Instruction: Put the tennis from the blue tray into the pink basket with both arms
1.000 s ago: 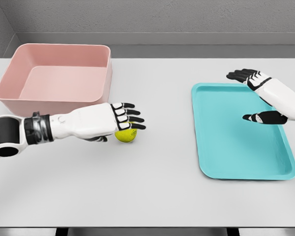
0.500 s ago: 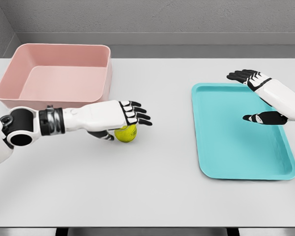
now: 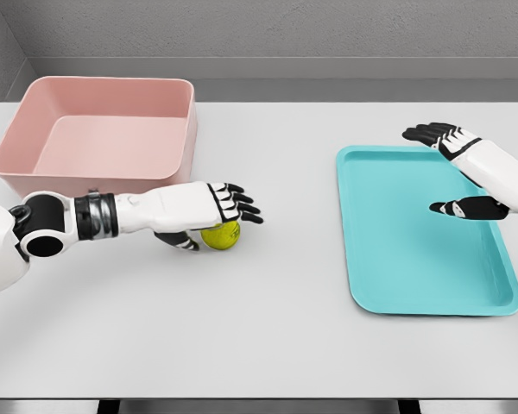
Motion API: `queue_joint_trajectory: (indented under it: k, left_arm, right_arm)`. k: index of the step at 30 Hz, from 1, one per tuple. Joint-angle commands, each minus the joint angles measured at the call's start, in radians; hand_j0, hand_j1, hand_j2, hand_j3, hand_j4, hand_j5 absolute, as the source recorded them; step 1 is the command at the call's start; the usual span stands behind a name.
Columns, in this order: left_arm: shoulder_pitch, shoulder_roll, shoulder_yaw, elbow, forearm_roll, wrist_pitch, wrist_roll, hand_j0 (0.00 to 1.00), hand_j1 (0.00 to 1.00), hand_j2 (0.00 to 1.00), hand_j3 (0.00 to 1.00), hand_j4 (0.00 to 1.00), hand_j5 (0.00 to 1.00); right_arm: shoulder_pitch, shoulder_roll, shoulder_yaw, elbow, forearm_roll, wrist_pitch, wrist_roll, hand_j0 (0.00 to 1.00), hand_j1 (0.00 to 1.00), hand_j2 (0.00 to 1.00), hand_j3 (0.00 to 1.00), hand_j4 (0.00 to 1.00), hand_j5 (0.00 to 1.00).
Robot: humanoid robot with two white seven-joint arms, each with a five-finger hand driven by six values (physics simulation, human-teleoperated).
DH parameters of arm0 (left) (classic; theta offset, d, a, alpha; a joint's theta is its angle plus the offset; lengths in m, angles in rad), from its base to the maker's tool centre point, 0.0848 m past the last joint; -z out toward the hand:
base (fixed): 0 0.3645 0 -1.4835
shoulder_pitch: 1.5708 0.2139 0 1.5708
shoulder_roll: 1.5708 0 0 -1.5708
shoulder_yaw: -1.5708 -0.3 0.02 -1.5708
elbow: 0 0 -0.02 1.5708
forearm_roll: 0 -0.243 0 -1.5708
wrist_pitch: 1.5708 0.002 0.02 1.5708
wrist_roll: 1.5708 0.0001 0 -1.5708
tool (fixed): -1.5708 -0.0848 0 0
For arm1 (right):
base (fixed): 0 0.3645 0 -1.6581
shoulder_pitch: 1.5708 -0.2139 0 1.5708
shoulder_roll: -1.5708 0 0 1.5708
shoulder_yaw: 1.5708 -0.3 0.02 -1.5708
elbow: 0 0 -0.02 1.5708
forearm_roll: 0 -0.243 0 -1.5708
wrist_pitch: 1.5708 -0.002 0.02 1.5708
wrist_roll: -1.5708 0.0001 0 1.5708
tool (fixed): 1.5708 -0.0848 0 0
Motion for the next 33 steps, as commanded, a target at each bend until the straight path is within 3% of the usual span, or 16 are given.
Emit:
queue_joint_trajectory:
  k: [1,11,14,22,26,33]
  left_arm:
    - [0.000,-0.004,-0.005,0.022,0.006,0.001,0.000,1.00,1.00,1.00,1.00,1.00,1.00]
    - [0.000,-0.029,-0.006,0.043,0.005,0.001,-0.002,1.00,1.00,1.00,1.00,1.00,1.00]
    - [0.000,-0.031,-0.008,0.050,0.005,0.001,-0.003,0.90,0.90,0.90,0.90,0.90,0.90]
    - [0.000,-0.037,-0.029,0.066,0.003,0.001,-0.003,0.79,0.79,0.79,0.79,0.79,0.79]
    - [0.002,-0.037,-0.029,0.066,0.006,0.001,-0.038,0.65,0.65,0.65,0.65,0.65,0.65]
    - [0.002,-0.035,-0.029,0.066,0.006,0.001,-0.055,0.59,0.59,0.59,0.59,0.59,0.59]
  right_arm:
    - [0.000,-0.001,-0.001,0.003,-0.007,0.003,-0.001,1.00,1.00,1.00,1.00,1.00,1.00]
    - [0.000,-0.001,-0.003,0.003,-0.009,0.003,-0.001,1.00,1.00,1.00,1.00,1.00,1.00]
    - [0.000,-0.001,-0.003,0.003,-0.009,0.003,-0.001,1.00,1.00,1.00,1.00,1.00,1.00]
    - [0.000,-0.001,-0.003,0.005,-0.009,0.003,-0.001,1.00,1.00,1.00,1.00,1.00,1.00]
    - [0.000,-0.001,-0.003,0.005,-0.009,0.003,-0.001,1.00,1.00,1.00,1.00,1.00,1.00]
    - [0.000,-0.002,-0.003,0.005,-0.007,0.003,-0.001,1.00,1.00,1.00,1.00,1.00,1.00]
